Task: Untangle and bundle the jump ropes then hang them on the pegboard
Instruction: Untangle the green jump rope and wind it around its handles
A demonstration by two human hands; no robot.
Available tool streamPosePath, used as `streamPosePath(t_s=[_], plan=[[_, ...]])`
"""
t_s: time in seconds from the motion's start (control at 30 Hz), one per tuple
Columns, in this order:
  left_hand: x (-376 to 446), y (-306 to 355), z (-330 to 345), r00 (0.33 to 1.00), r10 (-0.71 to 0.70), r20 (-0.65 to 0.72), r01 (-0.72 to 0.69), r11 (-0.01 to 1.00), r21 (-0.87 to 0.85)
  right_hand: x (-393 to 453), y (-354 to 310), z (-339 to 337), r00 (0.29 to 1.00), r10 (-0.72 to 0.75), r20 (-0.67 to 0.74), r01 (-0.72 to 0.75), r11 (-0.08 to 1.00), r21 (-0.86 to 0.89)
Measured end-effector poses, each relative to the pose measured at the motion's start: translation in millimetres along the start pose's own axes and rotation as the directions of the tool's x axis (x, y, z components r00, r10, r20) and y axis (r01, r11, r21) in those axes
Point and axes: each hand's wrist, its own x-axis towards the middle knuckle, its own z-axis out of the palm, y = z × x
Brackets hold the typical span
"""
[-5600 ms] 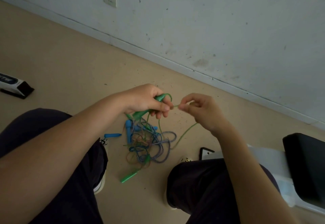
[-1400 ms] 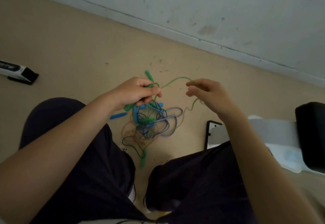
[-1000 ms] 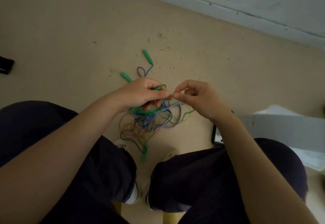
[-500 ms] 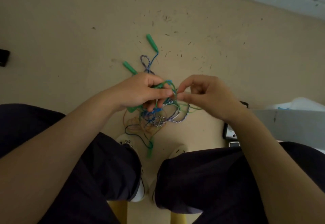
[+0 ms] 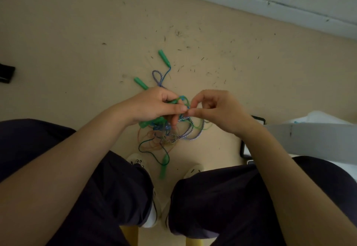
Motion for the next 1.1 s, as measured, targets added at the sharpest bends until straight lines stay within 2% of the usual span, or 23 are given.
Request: streamPosePath(t_s=[0.1, 0.17, 0.2, 0.27, 0.37, 0.43, 0.5, 0.57, 0.63, 0.7, 0.77, 0.83, 0.9, 1.0, 1.1], plan=[[-2.9, -1.6, -12.1, 0.995, -0.083, -0.049, 0.090, 0.978, 0.187, 1.5, 6.1, -17.3, 0.965, 0.024, -0.260, -0.026, 1.000, -0.002], [-4.2, -3.0, -17.9, 0.988, -0.091, -0.122, 0.119, 0.962, 0.247, 0.3, 10.0, -25.3, 0.938, 0.027, -0.346, -0.017, 0.999, 0.031], [-4.7, -2.9, -19.3, 0.985, -0.078, -0.154, 0.114, 0.963, 0.243, -0.8, 10.7, -26.1, 0.945, 0.022, -0.326, -0.010, 0.999, 0.039], [-5.5, -0.8, -16.2, 0.984, -0.047, -0.169, 0.079, 0.980, 0.184, -3.0, 9.8, -22.2, 0.980, 0.017, -0.199, -0.004, 0.998, 0.066], [-7.1, 5.8, -1.4, 0.996, 0.010, -0.093, -0.002, 0.996, 0.084, -6.8, 2.6, -9.1, 1.000, -0.007, 0.020, 0.003, 0.983, 0.185], [-6.7, 8.0, 5.3, 0.998, 0.029, -0.060, -0.026, 0.998, 0.052, -8.6, -1.8, -0.8, 0.997, -0.035, 0.074, 0.022, 0.986, 0.167], [-6.2, 9.0, 5.5, 0.998, 0.020, -0.055, -0.017, 0.998, 0.053, -8.7, -3.8, 1.7, 0.998, -0.026, 0.050, 0.024, 0.999, 0.041], [-6.2, 7.9, 1.8, 0.999, -0.002, -0.051, 0.004, 0.999, 0.033, -7.9, -3.0, -1.0, 1.000, -0.014, -0.020, 0.013, 0.999, -0.052], [-6.6, 4.6, -2.7, 0.999, -0.023, -0.035, 0.024, 0.999, 0.022, -7.7, -1.6, -5.9, 0.987, -0.018, -0.163, 0.010, 0.999, -0.050], [-7.1, 0.2, -7.6, 0.998, -0.044, -0.046, 0.049, 0.993, 0.104, -6.6, 0.7, -11.4, 0.934, -0.034, -0.354, 0.033, 0.999, -0.008], [-7.3, -4.5, -11.9, 0.994, -0.060, -0.092, 0.078, 0.975, 0.207, -4.8, 4.3, -16.4, 0.894, -0.017, -0.448, 0.039, 0.998, 0.041], [-7.0, -8.0, -13.6, 0.991, -0.073, -0.110, 0.097, 0.968, 0.233, -2.9, 7.1, -17.0, 0.925, 0.014, -0.380, 0.016, 0.997, 0.077], [-6.8, -9.5, -10.2, 0.995, -0.069, -0.077, 0.082, 0.980, 0.180, -2.3, 7.5, -12.7, 0.978, 0.044, -0.205, -0.021, 0.993, 0.113], [-6.0, -7.0, -4.5, 0.999, -0.012, -0.045, 0.015, 0.998, 0.067, -1.7, 4.4, -3.8, 0.999, 0.045, 0.019, -0.047, 0.983, 0.179], [-4.2, -4.1, -1.8, 1.000, 0.004, -0.024, -0.004, 1.000, 0.005, -1.0, 2.2, 3.9, 0.997, 0.011, 0.071, -0.020, 0.992, 0.121]])
